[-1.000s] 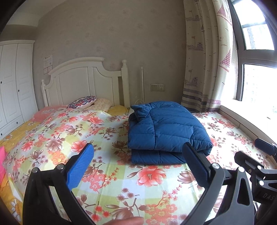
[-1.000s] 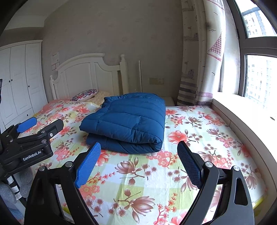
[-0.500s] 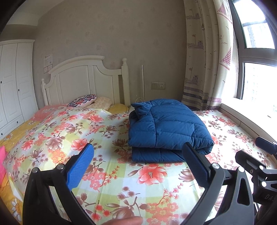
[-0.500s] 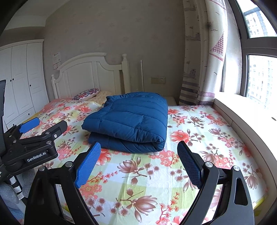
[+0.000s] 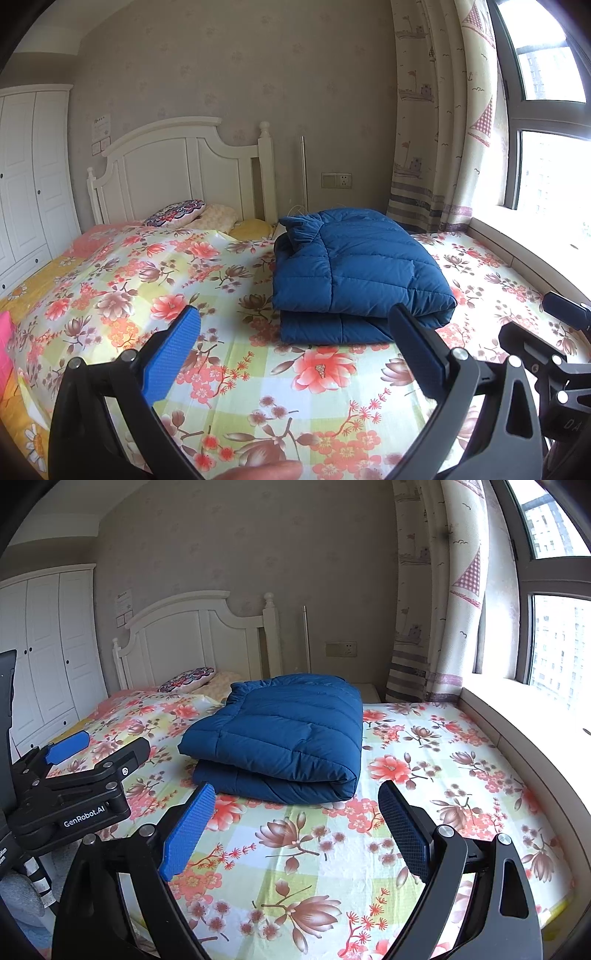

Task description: Fold large clothes

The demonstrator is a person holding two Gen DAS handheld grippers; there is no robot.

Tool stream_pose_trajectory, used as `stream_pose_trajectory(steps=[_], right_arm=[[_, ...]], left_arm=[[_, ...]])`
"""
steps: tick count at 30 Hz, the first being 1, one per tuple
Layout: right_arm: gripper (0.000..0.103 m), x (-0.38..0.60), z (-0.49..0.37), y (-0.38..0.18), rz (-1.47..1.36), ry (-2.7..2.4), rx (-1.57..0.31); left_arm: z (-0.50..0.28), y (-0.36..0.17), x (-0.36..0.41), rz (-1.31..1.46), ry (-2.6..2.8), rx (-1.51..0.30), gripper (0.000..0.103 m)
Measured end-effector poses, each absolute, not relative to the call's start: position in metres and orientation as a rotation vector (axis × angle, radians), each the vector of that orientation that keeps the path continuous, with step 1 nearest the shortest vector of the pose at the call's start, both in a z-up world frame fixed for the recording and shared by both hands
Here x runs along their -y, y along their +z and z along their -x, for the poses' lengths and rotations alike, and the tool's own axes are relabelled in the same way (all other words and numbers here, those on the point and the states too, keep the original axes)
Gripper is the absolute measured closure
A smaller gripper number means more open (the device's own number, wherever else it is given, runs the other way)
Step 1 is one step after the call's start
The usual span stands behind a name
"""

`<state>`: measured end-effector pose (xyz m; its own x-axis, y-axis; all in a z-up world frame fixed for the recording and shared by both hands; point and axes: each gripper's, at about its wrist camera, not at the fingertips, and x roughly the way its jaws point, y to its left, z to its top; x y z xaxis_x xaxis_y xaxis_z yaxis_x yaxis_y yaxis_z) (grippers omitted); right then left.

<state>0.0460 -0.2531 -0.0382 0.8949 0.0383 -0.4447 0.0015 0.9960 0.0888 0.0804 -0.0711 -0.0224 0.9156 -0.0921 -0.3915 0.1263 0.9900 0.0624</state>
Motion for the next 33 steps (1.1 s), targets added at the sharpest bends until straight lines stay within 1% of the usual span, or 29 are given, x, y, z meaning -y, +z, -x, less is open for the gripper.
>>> stream_pose_trajectory(steps=[33], right_arm=[[0.016, 0.2552, -0.0474, -0.041, -0.096, 0.035, -0.475]], left_arm=[[-0.0793, -0.0245, 0.0693, -0.09, -0.114, -0.402, 0.002]])
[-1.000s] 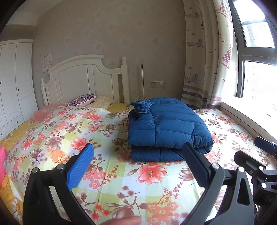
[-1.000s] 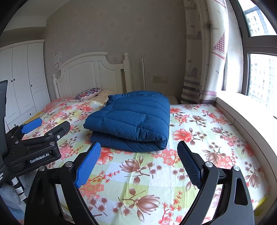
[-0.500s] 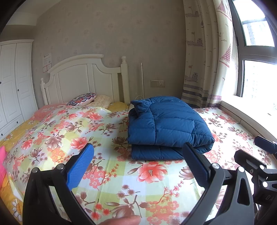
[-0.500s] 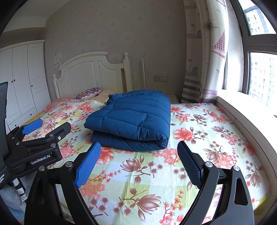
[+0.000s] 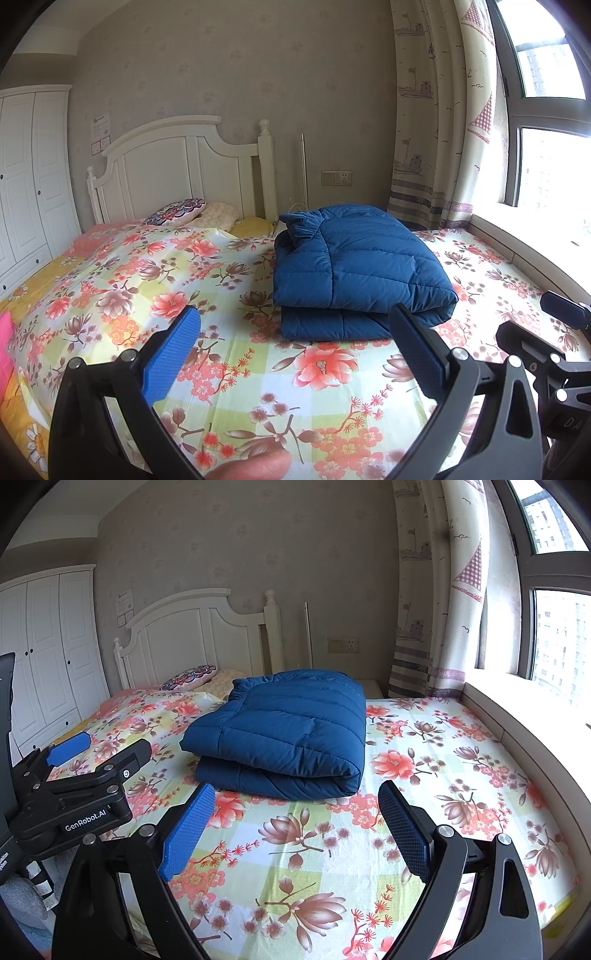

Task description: Fold large clothes

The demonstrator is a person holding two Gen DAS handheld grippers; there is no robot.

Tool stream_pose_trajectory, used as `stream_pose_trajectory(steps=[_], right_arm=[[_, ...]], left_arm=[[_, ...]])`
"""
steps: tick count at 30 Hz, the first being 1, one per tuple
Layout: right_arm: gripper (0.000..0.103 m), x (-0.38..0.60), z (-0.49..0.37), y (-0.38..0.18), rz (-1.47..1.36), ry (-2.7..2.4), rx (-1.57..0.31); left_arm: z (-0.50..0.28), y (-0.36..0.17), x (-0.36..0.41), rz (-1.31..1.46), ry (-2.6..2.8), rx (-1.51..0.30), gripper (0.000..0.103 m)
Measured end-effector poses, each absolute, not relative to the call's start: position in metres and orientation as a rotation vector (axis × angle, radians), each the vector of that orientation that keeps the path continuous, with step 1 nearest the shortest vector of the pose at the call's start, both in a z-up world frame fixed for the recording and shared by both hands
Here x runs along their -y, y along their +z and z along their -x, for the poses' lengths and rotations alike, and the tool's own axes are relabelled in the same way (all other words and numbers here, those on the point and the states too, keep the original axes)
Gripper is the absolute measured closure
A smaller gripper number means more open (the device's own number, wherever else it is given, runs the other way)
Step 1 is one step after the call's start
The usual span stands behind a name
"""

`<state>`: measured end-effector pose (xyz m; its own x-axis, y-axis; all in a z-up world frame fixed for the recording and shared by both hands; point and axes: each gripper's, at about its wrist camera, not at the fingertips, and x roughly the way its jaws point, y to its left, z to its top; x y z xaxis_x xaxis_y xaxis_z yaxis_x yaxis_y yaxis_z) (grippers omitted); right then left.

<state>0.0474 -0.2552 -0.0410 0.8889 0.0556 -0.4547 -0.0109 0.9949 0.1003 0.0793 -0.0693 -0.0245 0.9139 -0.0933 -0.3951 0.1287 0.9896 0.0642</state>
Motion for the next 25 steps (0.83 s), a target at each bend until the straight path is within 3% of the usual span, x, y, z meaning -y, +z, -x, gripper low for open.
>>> stream_pose_trajectory(steps=[17, 25], right_arm=[[0.016, 0.254, -0.063, -0.066, -0.097, 0.046, -0.543], [0.016, 0.278, -0.094, -0.092, -0.134, 0.054, -0.642]], left_arm=[[-0.078, -0.041, 0.068, -0.107, -0.167, -0.372, 0.002], [-0.174, -0.049, 0.005, -0.078, -0.115, -0.576, 0.002]])
